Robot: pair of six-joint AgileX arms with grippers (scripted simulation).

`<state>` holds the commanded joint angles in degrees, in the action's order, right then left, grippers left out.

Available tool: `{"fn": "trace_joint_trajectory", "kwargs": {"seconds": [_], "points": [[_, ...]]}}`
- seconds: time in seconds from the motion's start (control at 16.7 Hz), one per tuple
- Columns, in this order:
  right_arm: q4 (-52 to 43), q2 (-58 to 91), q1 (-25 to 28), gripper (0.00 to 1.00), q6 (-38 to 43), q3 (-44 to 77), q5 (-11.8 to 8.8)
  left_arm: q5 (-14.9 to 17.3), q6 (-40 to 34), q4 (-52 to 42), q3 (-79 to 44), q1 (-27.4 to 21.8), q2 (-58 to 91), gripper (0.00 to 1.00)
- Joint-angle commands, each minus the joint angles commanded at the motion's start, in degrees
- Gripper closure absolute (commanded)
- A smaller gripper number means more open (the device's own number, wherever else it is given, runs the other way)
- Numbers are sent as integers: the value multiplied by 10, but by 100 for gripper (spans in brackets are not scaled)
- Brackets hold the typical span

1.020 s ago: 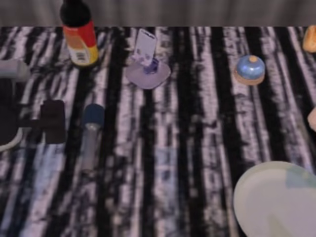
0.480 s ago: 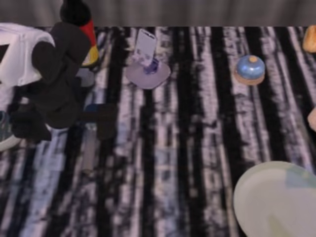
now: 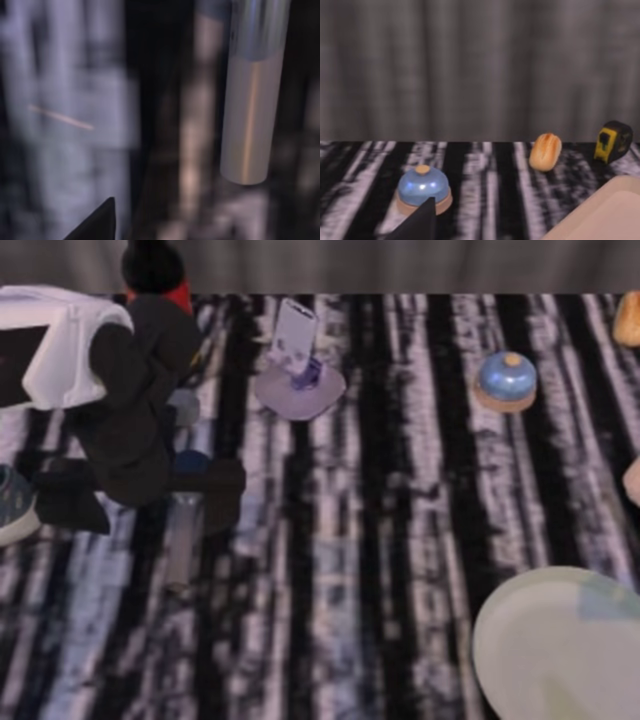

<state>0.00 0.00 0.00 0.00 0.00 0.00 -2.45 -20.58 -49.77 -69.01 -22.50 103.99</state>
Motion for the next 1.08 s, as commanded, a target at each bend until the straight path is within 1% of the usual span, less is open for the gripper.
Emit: {"fn": "trace_joint_trajectory", "kwargs": {"seconds": [0.18, 0.6, 0.9, 1.08], "points": [[0, 0, 0, 0, 0, 0, 0, 0, 2, 22, 9, 0, 16, 0], [0, 0, 0, 0, 0, 0, 0, 1, 9, 192, 67, 5, 122, 0], [0, 0, 0, 0, 0, 0, 0, 1, 9, 207, 74, 5, 134, 0], [0, 0, 0, 0, 0, 0, 0, 1, 9, 207, 74, 5, 134, 23]]}}
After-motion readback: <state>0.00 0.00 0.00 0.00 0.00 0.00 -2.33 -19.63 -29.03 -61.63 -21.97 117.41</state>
